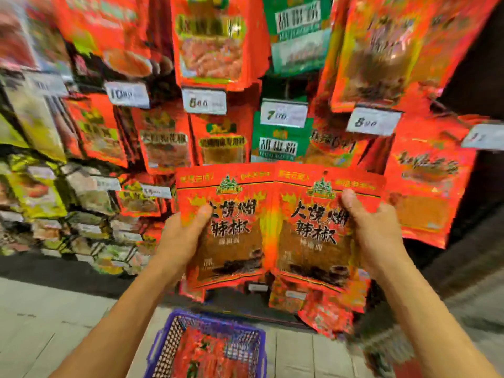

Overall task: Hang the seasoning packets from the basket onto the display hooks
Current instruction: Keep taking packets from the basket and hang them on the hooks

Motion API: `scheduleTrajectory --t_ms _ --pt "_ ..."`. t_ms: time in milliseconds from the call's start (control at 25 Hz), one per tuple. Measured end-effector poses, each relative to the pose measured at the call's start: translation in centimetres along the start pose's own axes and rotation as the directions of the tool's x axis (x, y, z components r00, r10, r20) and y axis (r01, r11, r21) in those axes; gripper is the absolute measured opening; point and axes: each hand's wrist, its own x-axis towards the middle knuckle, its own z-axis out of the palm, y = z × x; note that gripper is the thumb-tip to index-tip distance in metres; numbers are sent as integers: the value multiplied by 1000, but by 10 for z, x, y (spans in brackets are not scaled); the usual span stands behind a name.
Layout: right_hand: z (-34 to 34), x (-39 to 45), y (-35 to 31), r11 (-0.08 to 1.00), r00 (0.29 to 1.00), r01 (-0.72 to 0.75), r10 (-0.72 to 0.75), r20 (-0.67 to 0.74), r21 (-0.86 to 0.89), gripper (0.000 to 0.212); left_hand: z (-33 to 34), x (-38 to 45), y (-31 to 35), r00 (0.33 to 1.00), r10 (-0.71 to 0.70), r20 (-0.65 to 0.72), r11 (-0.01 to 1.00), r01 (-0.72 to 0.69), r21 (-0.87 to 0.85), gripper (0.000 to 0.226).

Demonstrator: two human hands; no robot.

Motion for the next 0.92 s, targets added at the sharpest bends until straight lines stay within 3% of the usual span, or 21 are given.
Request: scheduleTrajectory --t_ms 160,280,400,520,680,920 --pt "-13 10 -95 987 986 160 -158 -55 27 13 23 7 105 970 241 40 970 -241 3 11" --pt "-19 13 -145 970 969 237 -234 -79 44 15 34 13 166 931 356 79 934 -356 -14 19" --pt "-25 18 -178 948 938 317 -316 -146 -14 11 45 18 204 911 403 85 915 -398 -67 9" --pt "-31 27 -205 924 905 382 -373 -206 1 11 60 25 229 885 452 117 892 -447 -64 19" --pt "-37 60 -221 931 914 364 -362 -181 -23 15 94 35 244 862 486 141 874 -482 -64 13" --pt "-37 130 -239 932 918 361 -355 -175 6 18 158 58 253 895 433 110 898 -418 -137 20"
